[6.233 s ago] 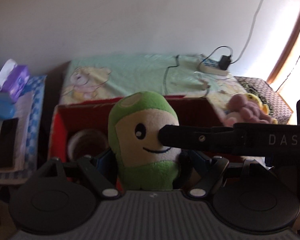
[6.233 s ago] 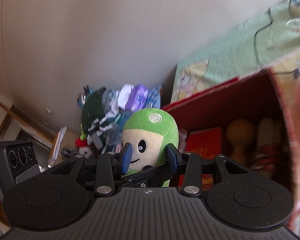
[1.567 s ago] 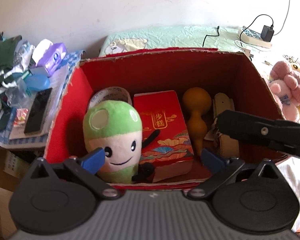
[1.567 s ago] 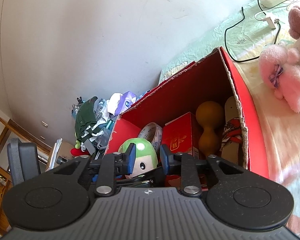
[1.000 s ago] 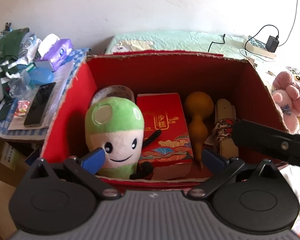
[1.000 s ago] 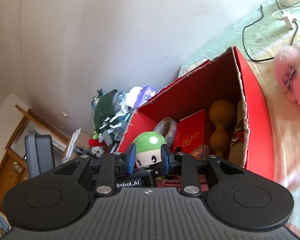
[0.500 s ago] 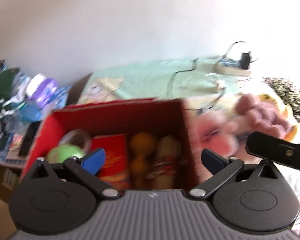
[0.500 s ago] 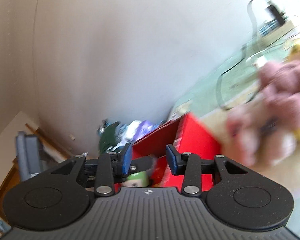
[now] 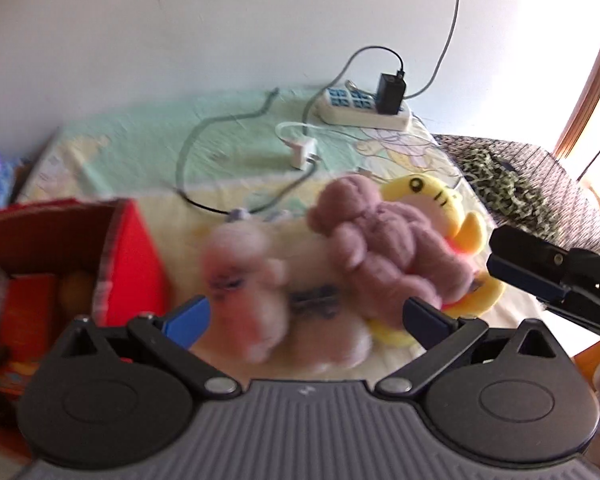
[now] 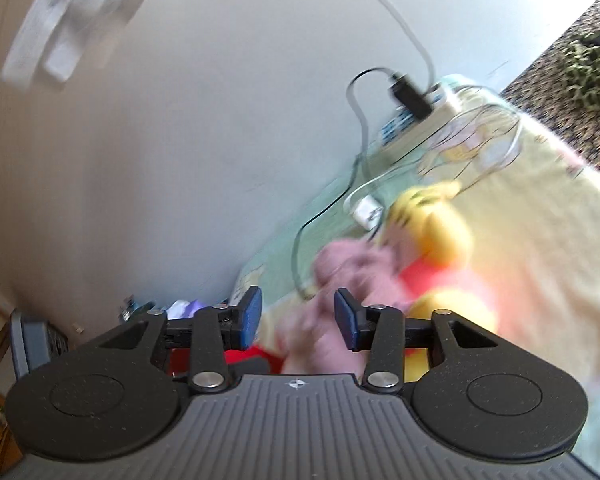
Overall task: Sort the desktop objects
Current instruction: 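Move both grippers back to the stuffed toys on the bed, then grasp the mauve teddy bear with both grippers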
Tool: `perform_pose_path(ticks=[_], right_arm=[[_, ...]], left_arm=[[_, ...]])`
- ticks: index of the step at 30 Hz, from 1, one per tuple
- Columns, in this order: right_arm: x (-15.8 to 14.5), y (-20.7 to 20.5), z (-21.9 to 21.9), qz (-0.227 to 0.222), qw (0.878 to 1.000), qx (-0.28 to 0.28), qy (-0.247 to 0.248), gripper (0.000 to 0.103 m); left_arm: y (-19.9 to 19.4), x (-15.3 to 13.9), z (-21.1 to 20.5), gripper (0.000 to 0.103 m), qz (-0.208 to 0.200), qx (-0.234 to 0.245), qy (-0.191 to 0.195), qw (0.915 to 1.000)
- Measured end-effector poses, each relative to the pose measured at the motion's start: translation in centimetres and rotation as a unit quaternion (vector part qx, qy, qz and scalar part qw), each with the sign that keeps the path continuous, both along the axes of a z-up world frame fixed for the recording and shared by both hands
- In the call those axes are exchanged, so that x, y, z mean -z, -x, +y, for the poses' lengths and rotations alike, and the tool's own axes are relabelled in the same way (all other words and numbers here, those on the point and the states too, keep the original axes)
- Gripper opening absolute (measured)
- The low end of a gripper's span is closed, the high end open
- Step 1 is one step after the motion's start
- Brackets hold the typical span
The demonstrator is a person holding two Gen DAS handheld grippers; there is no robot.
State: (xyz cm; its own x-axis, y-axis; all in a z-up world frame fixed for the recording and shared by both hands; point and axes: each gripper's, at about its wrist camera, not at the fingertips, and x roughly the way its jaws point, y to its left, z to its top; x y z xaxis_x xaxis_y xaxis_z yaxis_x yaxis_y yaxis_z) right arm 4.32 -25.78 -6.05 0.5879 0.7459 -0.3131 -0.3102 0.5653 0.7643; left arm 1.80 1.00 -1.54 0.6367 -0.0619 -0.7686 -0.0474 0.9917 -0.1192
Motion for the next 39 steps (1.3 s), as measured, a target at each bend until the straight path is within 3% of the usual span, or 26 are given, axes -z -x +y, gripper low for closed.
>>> perform_pose_path(ticks=[7, 12, 22, 32, 34, 35, 39], right_arm=[[1.5, -5.0, 0.8, 0.046, 0.998, -0.009, 0.035, 0.047], [2.7, -6.8, 2.1, 0.063, 0.995, -0.017, 0.073, 0.047], [4.0, -9.5, 4.1, 0.068, 0.993, -0.069, 0.071, 0.051], [3.8, -8.1, 2.3, 0.109, 0.988, -0.096, 0.045, 0.045], [3.7, -7.3, 1.7, 0.127, 0.985, -0.113, 0.016, 0.038], [3.6, -6.8, 1.5, 0.136, 0.984, -0.119, 0.002, 0.04], [3.0, -4.8, 1.3, 0.112, 0.986, -0.109, 0.049, 0.035]], left_arm=[[-4.6, 2.3, -1.6, 0.102, 0.029, -0.002, 0.06, 0.9978], [-6.3, 3.7, -1.8, 0.101, 0.041, -0.008, 0.059, 0.9974], [-8.5, 4.6, -1.8, 0.101, 0.039, 0.018, 0.055, 0.9976], [-7.2, 3.7, -2.2, 0.094, 0.029, 0.061, 0.055, 0.9962], [-6.4, 3.3, -2.8, 0.092, 0.028, 0.086, 0.06, 0.9941], [-6.0, 3.3, -3.2, 0.093, 0.032, 0.092, 0.061, 0.9934], [-4.3, 3.6, -4.1, 0.091, 0.029, 0.113, 0.047, 0.9921]])
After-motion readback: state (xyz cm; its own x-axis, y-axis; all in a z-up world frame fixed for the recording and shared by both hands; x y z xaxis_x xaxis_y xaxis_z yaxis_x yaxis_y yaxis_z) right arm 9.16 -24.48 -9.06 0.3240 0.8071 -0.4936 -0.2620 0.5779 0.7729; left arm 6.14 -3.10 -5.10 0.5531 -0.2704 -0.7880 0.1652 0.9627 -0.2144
